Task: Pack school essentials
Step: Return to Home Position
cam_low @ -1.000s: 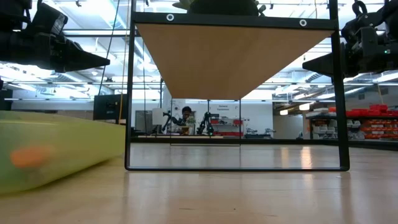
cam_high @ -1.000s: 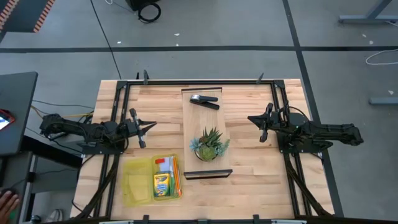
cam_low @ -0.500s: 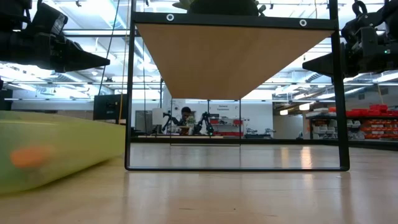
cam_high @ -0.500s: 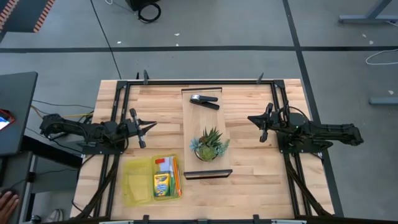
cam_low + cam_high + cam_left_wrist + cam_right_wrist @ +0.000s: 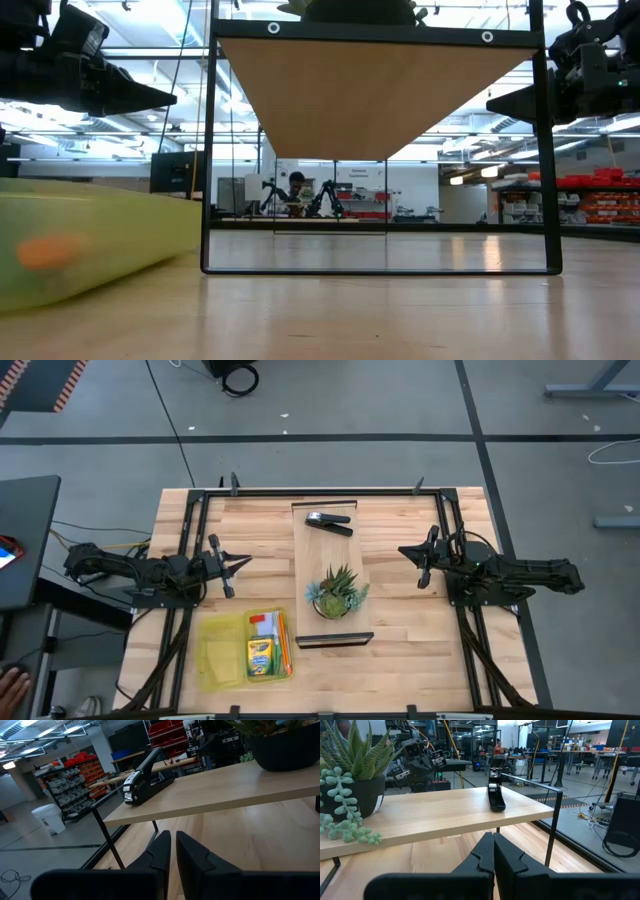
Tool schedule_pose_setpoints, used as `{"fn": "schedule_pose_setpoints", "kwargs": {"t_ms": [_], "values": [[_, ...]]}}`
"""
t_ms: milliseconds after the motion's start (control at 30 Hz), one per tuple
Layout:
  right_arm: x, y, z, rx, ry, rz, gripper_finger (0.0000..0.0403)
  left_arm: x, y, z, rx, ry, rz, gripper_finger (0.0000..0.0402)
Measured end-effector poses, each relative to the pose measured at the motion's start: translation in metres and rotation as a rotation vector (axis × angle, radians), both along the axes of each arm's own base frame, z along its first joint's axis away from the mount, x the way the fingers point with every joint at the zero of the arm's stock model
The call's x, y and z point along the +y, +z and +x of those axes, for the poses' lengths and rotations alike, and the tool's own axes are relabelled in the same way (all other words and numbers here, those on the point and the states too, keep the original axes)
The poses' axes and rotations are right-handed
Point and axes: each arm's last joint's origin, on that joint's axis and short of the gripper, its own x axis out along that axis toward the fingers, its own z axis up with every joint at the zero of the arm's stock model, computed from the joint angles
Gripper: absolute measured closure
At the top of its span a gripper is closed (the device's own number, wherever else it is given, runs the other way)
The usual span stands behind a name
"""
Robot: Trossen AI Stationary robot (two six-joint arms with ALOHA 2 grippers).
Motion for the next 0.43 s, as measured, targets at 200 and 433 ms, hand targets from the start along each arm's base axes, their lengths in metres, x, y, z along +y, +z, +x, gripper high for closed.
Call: {"fn": "schedule_pose_setpoints", "kwargs": {"t_ms": [200,433], "values": [[0.0,0.0,0.0,0.0,0.0,0.0,0.0395,0.0,0.0001,0.0,0.0,0.0,0.0,0.0362],[0.0,0.0,0.0,0.0,0.0,0.0,0.0395,0.0,0.0,0.0,0.0,0.0,-0.001,0.0372]]}}
